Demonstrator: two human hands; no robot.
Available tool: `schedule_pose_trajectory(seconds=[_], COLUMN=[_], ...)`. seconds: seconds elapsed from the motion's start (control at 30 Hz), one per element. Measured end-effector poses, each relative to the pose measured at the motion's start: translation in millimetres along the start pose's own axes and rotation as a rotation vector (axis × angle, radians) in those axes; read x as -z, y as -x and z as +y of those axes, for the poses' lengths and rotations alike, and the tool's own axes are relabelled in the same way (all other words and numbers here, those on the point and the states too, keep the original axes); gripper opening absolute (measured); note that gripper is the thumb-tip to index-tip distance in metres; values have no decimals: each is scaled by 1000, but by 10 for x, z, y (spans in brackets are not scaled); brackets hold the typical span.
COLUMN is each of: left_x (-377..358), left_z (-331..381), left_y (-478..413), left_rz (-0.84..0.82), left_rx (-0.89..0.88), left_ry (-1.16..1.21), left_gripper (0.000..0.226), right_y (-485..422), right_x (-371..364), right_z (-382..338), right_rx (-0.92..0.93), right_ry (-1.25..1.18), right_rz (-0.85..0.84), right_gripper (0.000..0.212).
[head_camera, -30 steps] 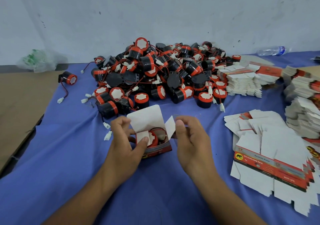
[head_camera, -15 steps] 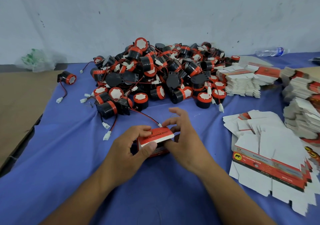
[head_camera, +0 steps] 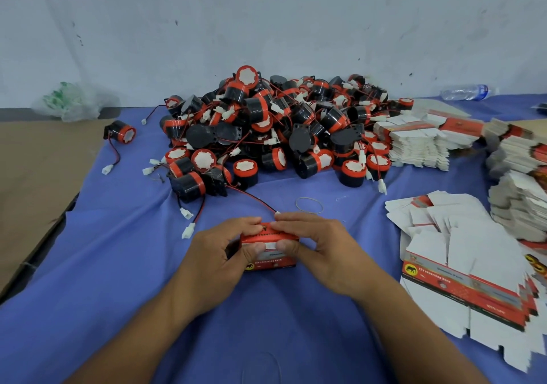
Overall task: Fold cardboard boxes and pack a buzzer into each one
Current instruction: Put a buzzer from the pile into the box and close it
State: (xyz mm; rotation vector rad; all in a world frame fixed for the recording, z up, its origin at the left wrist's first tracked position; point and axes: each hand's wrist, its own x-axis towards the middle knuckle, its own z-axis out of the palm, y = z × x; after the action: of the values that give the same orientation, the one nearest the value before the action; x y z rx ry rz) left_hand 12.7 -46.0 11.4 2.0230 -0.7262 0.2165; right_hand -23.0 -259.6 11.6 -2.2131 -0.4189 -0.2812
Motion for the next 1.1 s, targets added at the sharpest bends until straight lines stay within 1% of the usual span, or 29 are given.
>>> schedule_pose_trajectory(seconds=[0.17, 0.33, 0.43, 0.47, 0.5, 0.53, 0.57, 0.63, 0.67, 0.7, 0.73, 0.83, 0.87, 0.9, 1.0, 1.1], left_x=[23, 84, 118, 124, 121, 115, 108, 107, 106, 106, 111, 144, 150, 149, 113, 59], left_z=[1, -36, -72, -66, -59, -54, -53, -55, -52, -42, -25, 9, 9, 9, 20, 17], left_y=[0, 3, 7, 3, -3, -6, -9, -13, -14, -16, -16, -32, -29, -23, -5, -49], left_rz=[2, -141, -176, -172, -162, -147, -129, -89, -78, -80, -89, -133, -145, -148, -91, -44], left_rx=[-27, -87, -141, -167, -195, -223, -248, -280, -290, -294, -296, -317, -321, -315, -229, -237], left_ry=[-19, -109, -176, -208, -236, -257, -262, -232, -213, -200, -195, -211, -218, -209, -135, -207], left_gripper=[29, 38, 43, 43, 42, 40, 38, 34, 32, 30, 28, 25, 23, 21, 18, 22], right_y=[-8, 57, 81, 87, 93, 93, 83, 52, 48, 44, 45, 73, 83, 92, 89, 32], right_x=[-32, -65, -56, -51, -42, -30, -21, -20, -20, -17, -15, -24, -26, -31, -66, -91], right_z=[-22, -55, -65, -50, -41, -43, -51, -57, -52, -46, -40, -8, -4, -10, -55, -59], right_rx=[56, 55, 103, 95, 60, 11, -36, -131, -160, -162, -129, 83, 125, 136, 63, 62], right_ry=[100, 230, 276, 234, 142, 12, -125, -347, -409, -416, -357, -50, -11, -11, -76, -38], right_rz=[36, -42, -66, -89, -125, -152, -144, -36, 13, 38, 49, 57, 59, 60, 69, 120], right_gripper=[32, 36, 38, 39, 40, 38, 36, 31, 29, 27, 25, 20, 20, 19, 16, 10])
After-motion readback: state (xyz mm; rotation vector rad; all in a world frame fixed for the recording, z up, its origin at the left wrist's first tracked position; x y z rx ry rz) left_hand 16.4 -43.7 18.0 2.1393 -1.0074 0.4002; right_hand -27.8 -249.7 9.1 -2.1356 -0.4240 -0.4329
